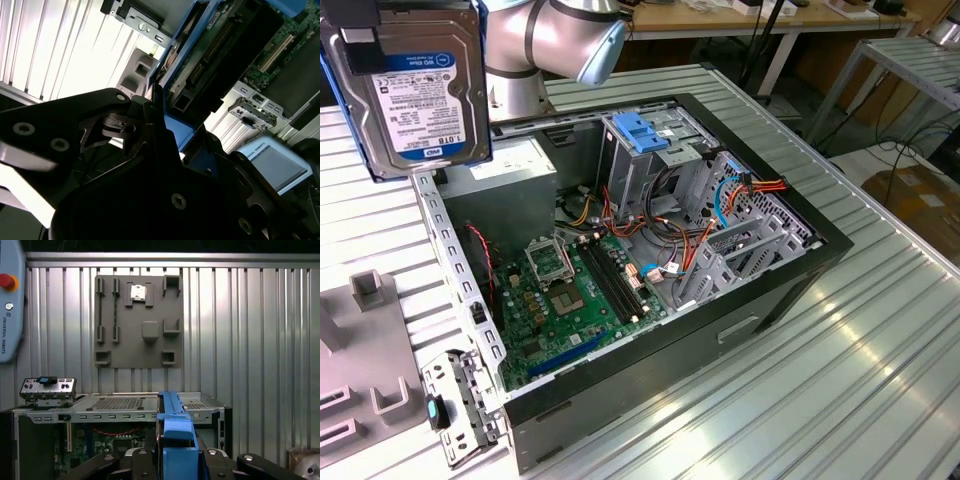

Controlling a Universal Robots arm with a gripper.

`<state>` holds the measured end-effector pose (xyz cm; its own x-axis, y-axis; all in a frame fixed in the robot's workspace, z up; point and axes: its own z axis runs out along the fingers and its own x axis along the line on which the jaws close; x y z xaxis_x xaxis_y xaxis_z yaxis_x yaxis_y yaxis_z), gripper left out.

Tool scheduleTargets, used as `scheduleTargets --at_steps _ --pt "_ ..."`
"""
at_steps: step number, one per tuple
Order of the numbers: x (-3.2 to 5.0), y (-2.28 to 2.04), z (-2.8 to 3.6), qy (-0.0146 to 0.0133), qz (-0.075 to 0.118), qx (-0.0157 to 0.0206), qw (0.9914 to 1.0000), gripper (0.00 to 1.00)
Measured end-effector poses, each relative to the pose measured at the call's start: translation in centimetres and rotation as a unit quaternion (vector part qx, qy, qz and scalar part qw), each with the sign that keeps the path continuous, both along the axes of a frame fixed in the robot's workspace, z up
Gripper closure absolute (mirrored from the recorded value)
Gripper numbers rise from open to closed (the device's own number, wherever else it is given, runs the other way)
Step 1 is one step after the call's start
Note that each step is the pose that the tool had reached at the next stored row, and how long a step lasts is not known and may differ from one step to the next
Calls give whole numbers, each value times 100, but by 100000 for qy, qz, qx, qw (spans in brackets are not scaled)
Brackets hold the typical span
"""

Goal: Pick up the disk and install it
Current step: 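Pick up the disk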

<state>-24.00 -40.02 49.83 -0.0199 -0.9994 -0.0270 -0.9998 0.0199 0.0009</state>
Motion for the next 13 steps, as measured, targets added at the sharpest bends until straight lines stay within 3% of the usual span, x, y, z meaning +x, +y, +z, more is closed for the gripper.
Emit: scheduleTargets --at_steps 9,10,13 --pt "102 -7 -4 2 1 -2 100000 63" --pt "178 -11 -5 2 0 -1 100000 63" --pt "514 -31 -15 -1 2 0 100000 63"
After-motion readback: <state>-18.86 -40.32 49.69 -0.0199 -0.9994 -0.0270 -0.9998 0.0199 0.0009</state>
